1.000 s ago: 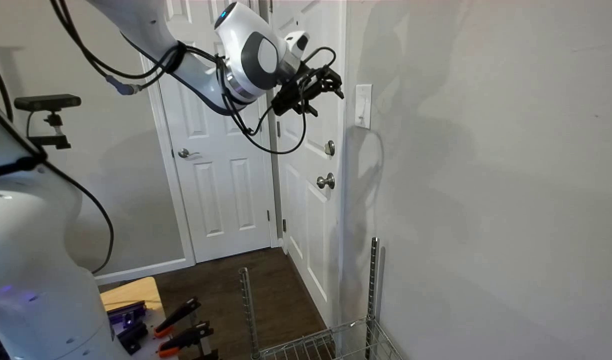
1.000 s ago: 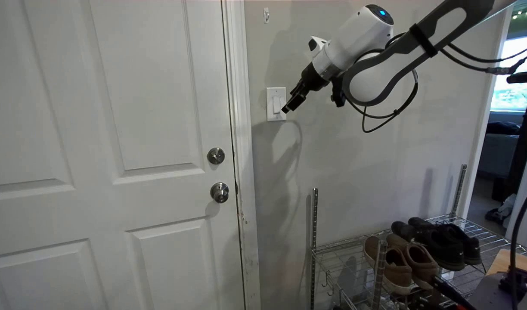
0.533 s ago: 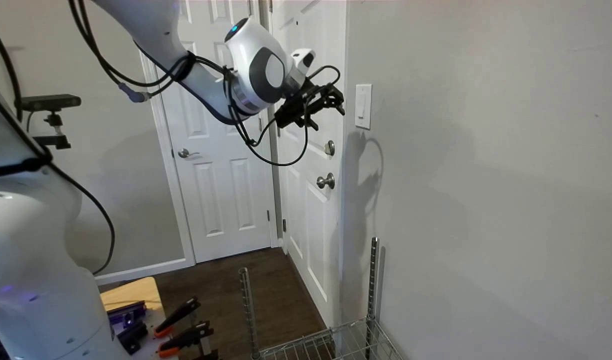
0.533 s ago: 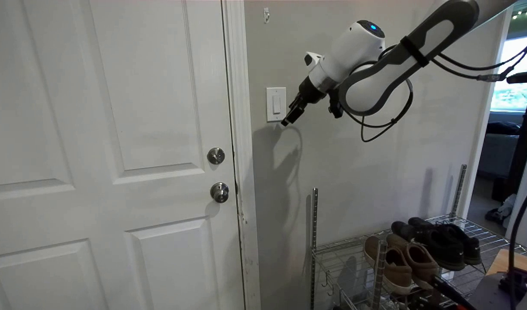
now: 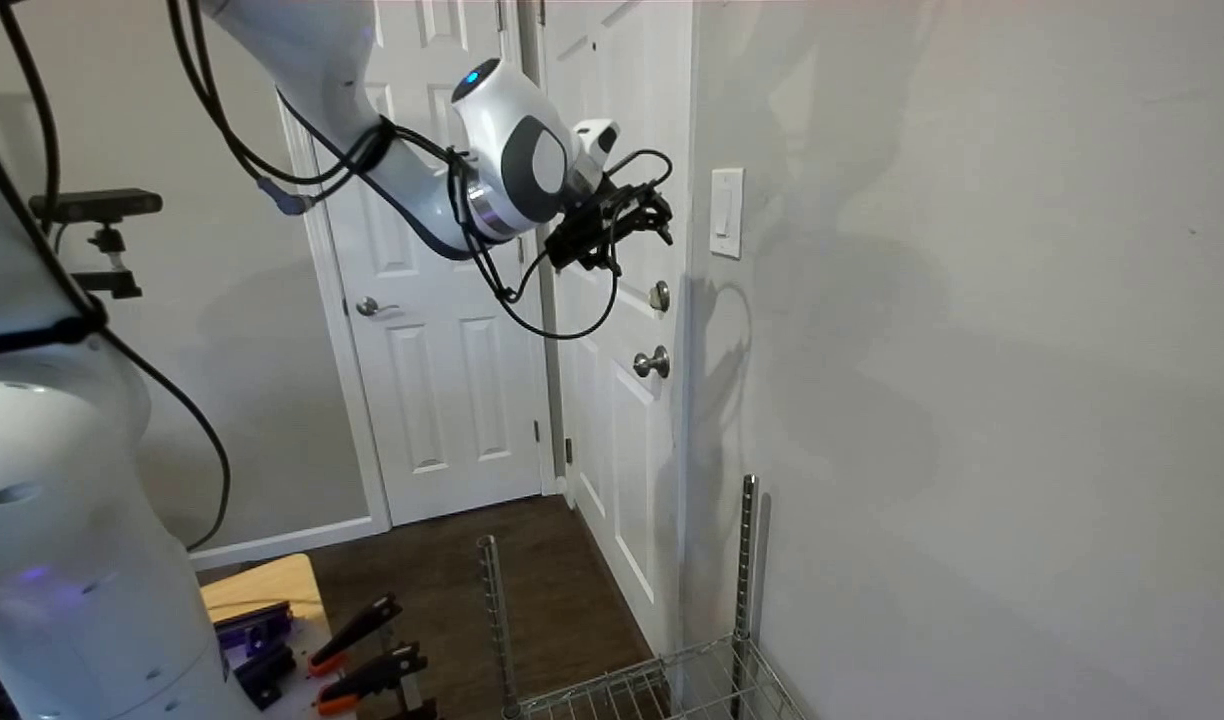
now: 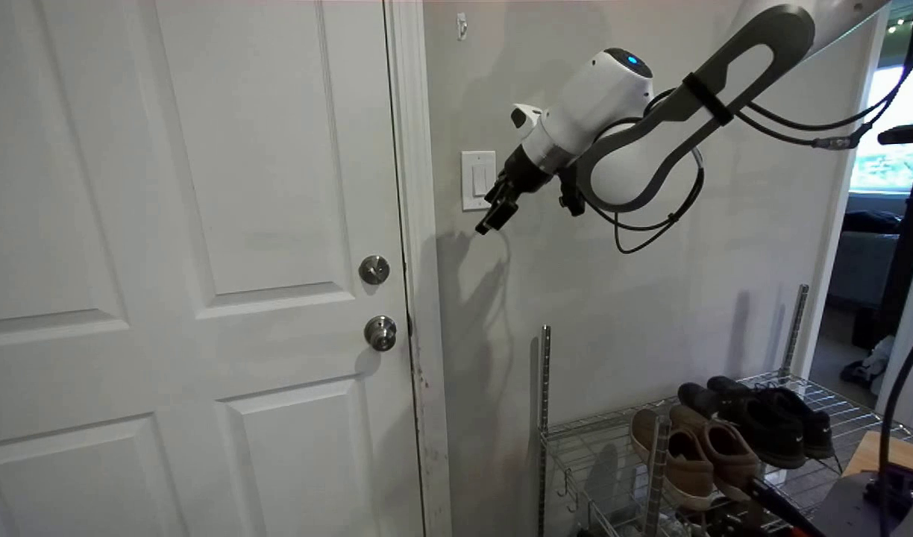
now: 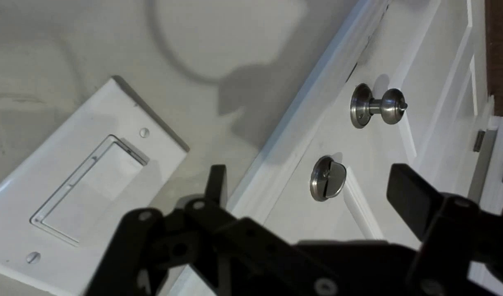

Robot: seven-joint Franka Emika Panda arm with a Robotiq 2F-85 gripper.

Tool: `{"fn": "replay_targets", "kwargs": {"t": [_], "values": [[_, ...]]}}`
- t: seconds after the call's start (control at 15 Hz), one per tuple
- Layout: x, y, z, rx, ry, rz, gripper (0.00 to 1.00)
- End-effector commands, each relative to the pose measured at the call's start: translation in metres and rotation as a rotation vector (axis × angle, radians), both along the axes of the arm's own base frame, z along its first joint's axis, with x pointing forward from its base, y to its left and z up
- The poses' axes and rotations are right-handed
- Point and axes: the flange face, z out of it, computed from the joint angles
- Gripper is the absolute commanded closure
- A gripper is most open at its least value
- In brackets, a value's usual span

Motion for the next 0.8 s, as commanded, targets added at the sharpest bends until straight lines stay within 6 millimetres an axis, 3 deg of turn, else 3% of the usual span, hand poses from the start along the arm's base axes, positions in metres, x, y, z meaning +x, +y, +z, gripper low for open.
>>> {"fn": "replay_targets", "kwargs": {"t": [0.0, 0.73], "values": [[0.005, 0.003, 0.004, -0.007, -0.038, 0.041, 0.0], [0.021, -0.008, 0.007, 0.0, -0.036, 0.013, 0.0]]}}
